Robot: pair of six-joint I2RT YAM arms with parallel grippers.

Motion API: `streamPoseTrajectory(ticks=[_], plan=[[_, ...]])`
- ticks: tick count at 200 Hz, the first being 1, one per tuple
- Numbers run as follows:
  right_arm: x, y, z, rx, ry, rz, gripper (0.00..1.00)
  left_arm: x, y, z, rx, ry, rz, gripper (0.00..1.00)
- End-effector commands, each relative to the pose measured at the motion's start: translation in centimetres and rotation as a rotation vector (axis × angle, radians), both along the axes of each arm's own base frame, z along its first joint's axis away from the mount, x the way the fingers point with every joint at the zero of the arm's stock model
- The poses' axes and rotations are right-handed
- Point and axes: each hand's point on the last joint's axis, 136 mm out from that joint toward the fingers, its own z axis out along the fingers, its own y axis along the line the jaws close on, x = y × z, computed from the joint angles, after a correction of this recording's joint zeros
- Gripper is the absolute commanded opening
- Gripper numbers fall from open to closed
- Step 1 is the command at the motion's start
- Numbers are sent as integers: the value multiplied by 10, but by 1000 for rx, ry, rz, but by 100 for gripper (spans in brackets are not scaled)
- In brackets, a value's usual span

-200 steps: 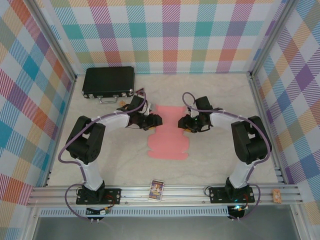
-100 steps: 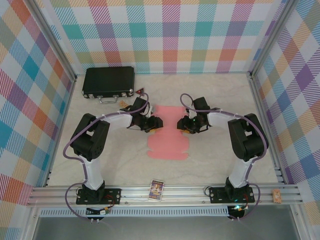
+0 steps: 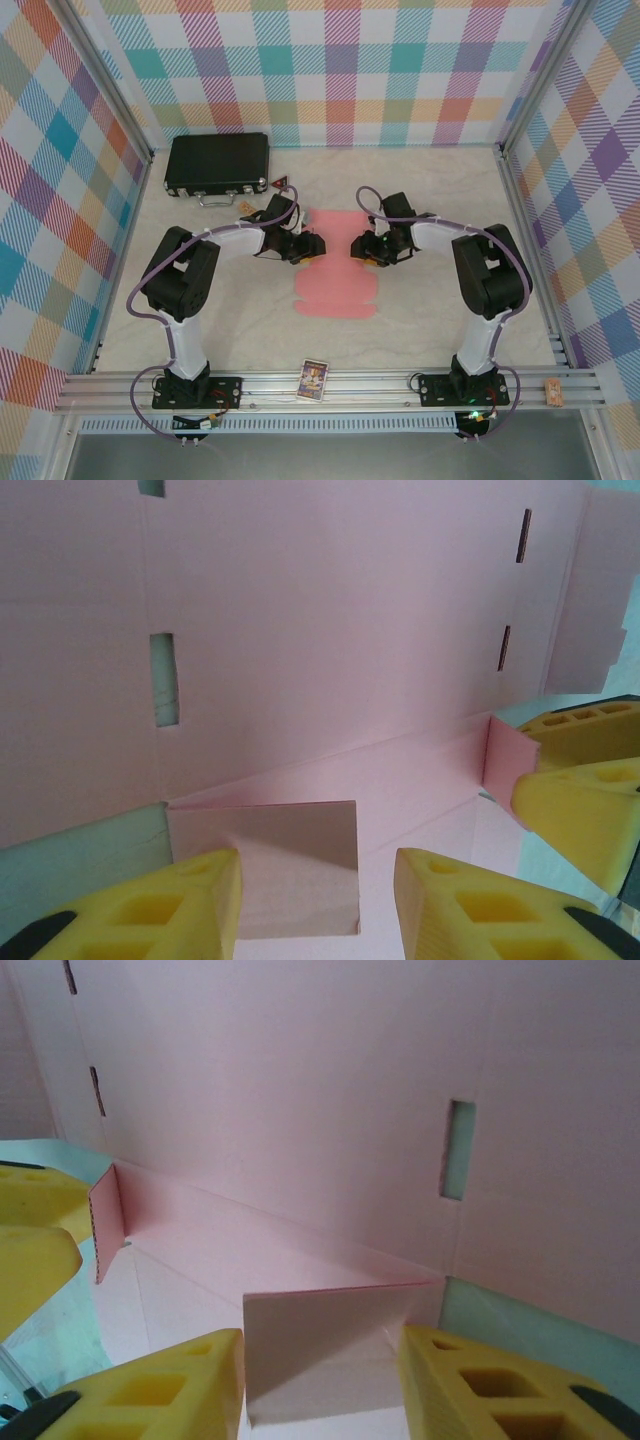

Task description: Fold the paper box

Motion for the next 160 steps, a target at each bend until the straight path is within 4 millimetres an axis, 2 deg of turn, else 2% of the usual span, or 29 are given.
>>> streamPoseTrajectory(ticks=[1, 32, 77, 109, 113, 160], plan=[[-3, 7, 1, -1, 9, 31, 48, 0, -6, 1, 7, 1, -17, 44], [-3, 10, 7, -6, -12, 44, 50, 1, -4, 1, 16, -5, -18, 44], [-3, 8, 5, -29, -9, 39, 51, 2, -3, 4, 27, -11, -23, 46], [0, 1, 20, -47, -58, 13, 51, 10, -5, 25, 30, -66, -36, 47], [1, 0, 23, -53, -66, 10, 51, 6, -2, 26, 46, -49, -39, 48], [14, -22, 45, -113, -137, -42, 53, 17, 14, 62, 154, -155, -46, 53]])
